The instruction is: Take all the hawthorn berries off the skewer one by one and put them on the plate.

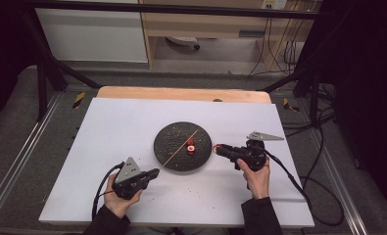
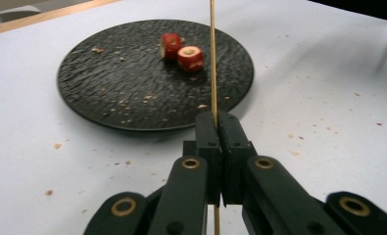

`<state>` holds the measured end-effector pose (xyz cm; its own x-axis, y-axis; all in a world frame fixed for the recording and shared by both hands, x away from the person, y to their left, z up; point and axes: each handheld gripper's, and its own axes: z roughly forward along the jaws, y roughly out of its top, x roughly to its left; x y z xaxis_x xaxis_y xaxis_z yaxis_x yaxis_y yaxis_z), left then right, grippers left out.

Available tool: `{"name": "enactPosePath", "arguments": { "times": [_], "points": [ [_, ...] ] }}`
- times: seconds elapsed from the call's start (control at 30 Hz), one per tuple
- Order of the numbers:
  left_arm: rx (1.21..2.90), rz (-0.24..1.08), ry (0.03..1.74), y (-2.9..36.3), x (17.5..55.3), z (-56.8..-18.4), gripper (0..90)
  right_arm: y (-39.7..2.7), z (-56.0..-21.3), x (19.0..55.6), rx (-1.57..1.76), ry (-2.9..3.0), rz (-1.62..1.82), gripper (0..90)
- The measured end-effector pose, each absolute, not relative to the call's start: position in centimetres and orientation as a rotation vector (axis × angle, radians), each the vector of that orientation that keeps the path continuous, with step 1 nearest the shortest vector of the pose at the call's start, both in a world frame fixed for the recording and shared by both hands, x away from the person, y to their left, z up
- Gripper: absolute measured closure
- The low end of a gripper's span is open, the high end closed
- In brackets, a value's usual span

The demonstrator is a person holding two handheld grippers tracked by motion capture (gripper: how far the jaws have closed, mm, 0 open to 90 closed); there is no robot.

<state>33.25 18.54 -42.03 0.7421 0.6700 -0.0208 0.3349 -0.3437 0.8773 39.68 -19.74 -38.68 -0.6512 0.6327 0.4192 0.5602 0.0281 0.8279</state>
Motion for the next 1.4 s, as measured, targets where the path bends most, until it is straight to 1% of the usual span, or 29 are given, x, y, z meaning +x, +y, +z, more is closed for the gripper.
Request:
{"name": "enactPosePath", "arguments": {
  "times": [0.2, 0.37, 0.53, 0.57, 0.6, 0.73, 0.87, 1.0, 1.03, 1.07, 1.1, 1.2, 1.33, 1.4],
  "points": [
    [1.935, 0.443, 0.810, 19.4, 33.7, -41.9, 88.4, -16.5, -38.7, 40.6, 1.247, 2.257, 1.670, 71.0],
    [1.922, 0.454, 0.842, 20.0, 34.0, -41.9, 88.3, -13.1, -39.5, 41.8, 1.234, 2.317, 1.598, 71.1],
    [1.915, 0.455, 0.869, 20.4, 34.3, -42.0, 88.3, -9.7, -41.4, 42.7, 1.228, 2.396, 1.502, 71.0],
    [1.915, 0.455, 0.869, 20.4, 34.3, -42.0, 88.3, -9.7, -41.4, 42.7, 1.228, 2.396, 1.502, 71.0],
    [1.913, 0.455, 0.874, 20.5, 34.4, -42.0, 88.3, -8.7, -42.4, 43.0, 1.232, 2.430, 1.468, 70.9],
    [1.911, 0.447, 0.884, 20.4, 34.5, -42.0, 88.3, -7.9, -43.8, 43.2, 1.228, 2.467, 1.384, 70.3],
    [1.920, 0.443, 0.895, 20.1, 34.9, -41.9, 88.3, -7.8, -44.3, 43.1, 1.211, 2.501, 1.330, 63.2],
    [1.929, 0.430, 0.909, 19.7, 35.2, -41.8, 88.3, -8.3, -43.4, 42.6, 1.176, 2.486, 1.339, 57.1],
    [1.929, 0.430, 0.909, 19.7, 35.2, -41.8, 88.3, -8.3, -43.4, 42.6, 1.176, 2.486, 1.339, 57.1],
    [1.934, 0.423, 0.916, 19.6, 35.5, -41.6, 88.3, -8.8, -42.6, 42.2, 1.163, 2.471, 1.354, 52.1],
    [1.931, 0.424, 0.917, 19.5, 35.6, -41.5, 88.3, -9.1, -42.3, 42.1, 1.156, 2.458, 1.363, 51.0],
    [1.935, 0.425, 0.924, 19.3, 36.0, -41.3, 88.3, -10.3, -41.4, 41.5, 1.150, 2.416, 1.385, 43.1],
    [1.952, 0.419, 0.936, 18.7, 36.9, -41.1, 88.3, -12.3, -41.0, 40.7, 1.148, 2.370, 1.388, 30.5],
    [1.968, 0.411, 0.959, 18.0, 37.8, -41.1, 88.2, -13.3, -41.2, 40.3, 1.147, 2.355, 1.376, 22.7]
  ]
}}
